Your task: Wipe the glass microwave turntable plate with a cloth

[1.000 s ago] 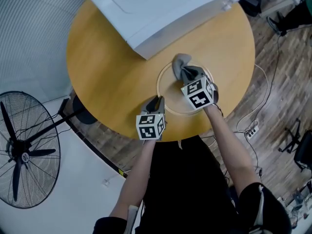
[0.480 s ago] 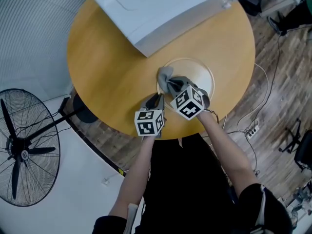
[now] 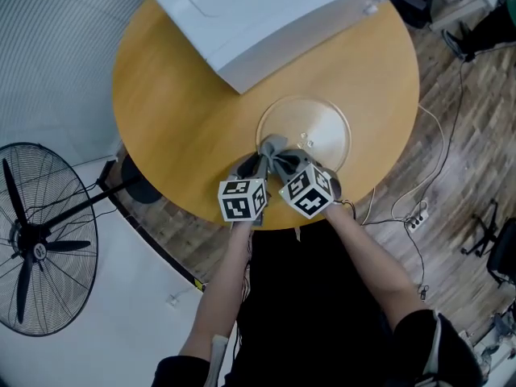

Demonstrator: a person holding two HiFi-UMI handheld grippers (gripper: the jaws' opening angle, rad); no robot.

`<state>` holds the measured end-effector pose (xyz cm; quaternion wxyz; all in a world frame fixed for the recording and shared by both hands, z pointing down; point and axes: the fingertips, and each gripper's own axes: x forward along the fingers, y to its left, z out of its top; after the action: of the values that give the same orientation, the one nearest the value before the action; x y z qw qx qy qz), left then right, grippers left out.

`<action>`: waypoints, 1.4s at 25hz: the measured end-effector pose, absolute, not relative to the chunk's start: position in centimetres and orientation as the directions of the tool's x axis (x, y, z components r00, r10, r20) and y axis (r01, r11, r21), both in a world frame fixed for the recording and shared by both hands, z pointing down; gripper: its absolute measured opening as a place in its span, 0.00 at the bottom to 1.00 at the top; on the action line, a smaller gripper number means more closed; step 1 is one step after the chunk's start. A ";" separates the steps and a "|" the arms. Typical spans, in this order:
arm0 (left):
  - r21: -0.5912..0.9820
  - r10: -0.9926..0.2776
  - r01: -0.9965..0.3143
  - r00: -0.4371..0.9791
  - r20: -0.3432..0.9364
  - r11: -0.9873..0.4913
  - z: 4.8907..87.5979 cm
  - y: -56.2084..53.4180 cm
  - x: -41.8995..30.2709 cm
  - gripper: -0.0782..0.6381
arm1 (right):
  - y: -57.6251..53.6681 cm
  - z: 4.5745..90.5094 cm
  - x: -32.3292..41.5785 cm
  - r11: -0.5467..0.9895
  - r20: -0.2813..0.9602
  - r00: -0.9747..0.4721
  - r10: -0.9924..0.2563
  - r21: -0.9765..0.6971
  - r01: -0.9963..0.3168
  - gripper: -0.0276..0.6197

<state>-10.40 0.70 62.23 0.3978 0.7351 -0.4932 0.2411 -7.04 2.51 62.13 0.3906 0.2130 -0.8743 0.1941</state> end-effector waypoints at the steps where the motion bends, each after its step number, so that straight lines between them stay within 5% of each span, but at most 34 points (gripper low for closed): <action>1: 0.345 -0.535 -0.918 0.396 0.747 -0.197 62.2 0.7 -10.4 0.19 | 2.9 62.2 -6.9 0.832 0.766 -0.606 -0.216 -0.181 -0.525 0.07; 15: 0.318 -0.548 -0.927 0.374 0.748 -0.198 62.2 0.7 -10.4 0.19 | 7.9 62.3 -2.7 0.865 0.797 -0.578 -0.174 -0.156 -0.476 0.07; 35: 0.285 -0.563 -0.935 0.355 0.747 -0.213 62.1 0.8 -10.2 0.19 | 1.6 61.9 6.9 0.724 0.800 -0.470 -0.373 -0.065 -0.686 0.08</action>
<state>-10.22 0.79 62.13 0.3679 0.7364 -0.5083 0.2530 6.92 1.64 61.91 0.4057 0.3171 -0.8352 0.1932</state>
